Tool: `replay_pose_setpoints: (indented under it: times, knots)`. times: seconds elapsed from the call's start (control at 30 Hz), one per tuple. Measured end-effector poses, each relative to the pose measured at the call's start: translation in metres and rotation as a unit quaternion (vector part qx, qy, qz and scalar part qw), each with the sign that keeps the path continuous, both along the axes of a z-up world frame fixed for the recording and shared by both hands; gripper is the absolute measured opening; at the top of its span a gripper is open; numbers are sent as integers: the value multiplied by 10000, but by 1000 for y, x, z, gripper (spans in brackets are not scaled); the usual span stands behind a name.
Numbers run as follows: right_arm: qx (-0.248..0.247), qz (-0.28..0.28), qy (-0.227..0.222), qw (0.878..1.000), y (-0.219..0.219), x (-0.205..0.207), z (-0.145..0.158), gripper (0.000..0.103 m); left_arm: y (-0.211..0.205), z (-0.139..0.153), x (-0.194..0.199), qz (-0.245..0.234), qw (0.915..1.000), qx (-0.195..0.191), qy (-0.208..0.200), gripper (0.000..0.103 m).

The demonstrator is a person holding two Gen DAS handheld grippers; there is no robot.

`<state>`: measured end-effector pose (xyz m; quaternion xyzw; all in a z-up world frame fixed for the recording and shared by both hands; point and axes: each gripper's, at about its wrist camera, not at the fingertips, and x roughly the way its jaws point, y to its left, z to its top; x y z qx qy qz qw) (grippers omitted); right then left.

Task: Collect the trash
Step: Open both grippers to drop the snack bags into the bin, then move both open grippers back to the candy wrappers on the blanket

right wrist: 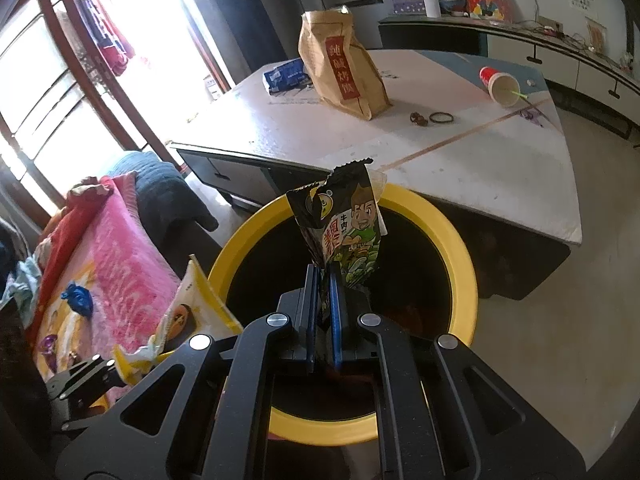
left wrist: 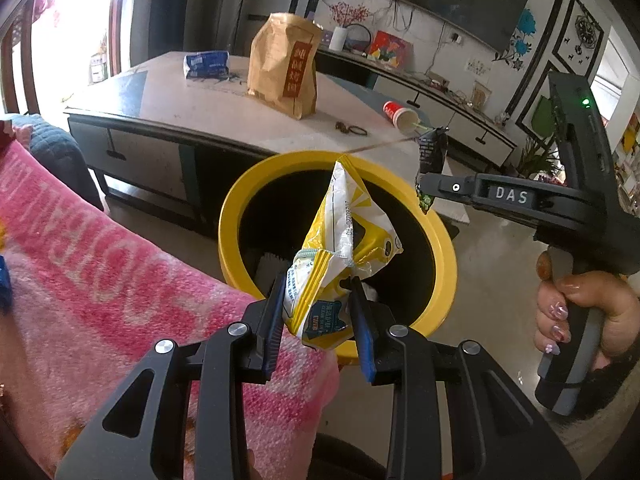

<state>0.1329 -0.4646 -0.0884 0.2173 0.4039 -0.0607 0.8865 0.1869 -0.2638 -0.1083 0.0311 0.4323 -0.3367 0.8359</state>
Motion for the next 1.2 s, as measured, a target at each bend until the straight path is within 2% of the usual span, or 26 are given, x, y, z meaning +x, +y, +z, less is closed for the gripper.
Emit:
replay_pose_setpoints:
  times: [0.13, 0.2, 0.27, 0.4, 0.47, 0.57, 0.77, 1.2]
  knots:
    - [75, -4, 22, 10000, -1, 1, -3, 6, -5, -8, 7, 15, 9999, 34, 160, 31]
    - [82, -45, 6, 10000, -1, 1, -3, 21, -7, -8, 12, 112, 9998, 62, 159, 37]
    - [39, -74, -23, 10000, -1, 0, -1, 28, -7, -4, 16, 158, 9998, -4, 131, 60]
    - [-30, -114, -82, 9999, 0, -2, 3, 36, -1, 8, 16, 253, 9996, -148, 3, 74]
    - [-64, -116, -118, 9998, 1, -3, 6, 40, 3, 13, 13, 311, 9993, -202, -69, 85]
    - [-164, -90, -177, 9997, 6, -4, 11, 45, 10, 21, 7, 401, 9986, -280, -179, 92]
    - [-227, -19, -329, 9992, 17, -6, 22, 53, 26, 35, -5, 564, 9970, -388, -360, 96]
    - [-371, 321, -580, 9971, 47, -9, 42, 58, 69, 56, -13, 1086, 9905, -514, -674, 96]
